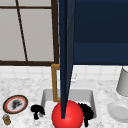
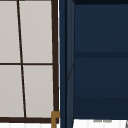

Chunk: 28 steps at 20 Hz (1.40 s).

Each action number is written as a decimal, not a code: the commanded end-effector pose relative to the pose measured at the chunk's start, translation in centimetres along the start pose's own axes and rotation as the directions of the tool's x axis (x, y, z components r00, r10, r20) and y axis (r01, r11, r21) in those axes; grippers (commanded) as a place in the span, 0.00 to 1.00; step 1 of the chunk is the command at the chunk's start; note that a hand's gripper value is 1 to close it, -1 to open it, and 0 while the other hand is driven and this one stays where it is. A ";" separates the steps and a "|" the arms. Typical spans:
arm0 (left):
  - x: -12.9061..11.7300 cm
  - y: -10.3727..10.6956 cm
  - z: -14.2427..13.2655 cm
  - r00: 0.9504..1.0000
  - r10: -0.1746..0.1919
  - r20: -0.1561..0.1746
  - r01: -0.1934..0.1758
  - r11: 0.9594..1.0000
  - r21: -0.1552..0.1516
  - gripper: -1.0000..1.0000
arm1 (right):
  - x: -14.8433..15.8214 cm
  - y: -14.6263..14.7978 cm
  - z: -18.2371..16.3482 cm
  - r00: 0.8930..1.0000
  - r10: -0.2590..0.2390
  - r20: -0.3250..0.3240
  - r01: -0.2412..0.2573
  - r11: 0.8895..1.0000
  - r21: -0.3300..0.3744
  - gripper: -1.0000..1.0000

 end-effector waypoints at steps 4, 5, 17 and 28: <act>0.0 0.0 0.0 1.000 0.000 0.000 0.000 1.000 0.000 0.50 | -1.2 0.3 -3.6 1.000 -0.028 0.013 0.026 0.993 0.119 0.00; 0.0 0.0 0.0 1.000 0.000 0.000 0.000 1.000 0.000 0.50 | -1.4 0.3 -4.2 0.999 -0.029 0.017 0.026 0.991 0.128 0.00; 0.0 0.0 0.0 1.000 0.000 0.000 0.000 1.000 0.000 0.50 | -3.3 6.2 -12.4 0.999 0.040 0.028 -0.044 0.988 0.151 0.00; 0.0 0.0 0.0 1.000 0.000 0.000 0.000 1.000 0.000 0.50 | -5.0 9.4 -18.8 0.999 0.038 0.002 -0.037 0.966 0.255 0.00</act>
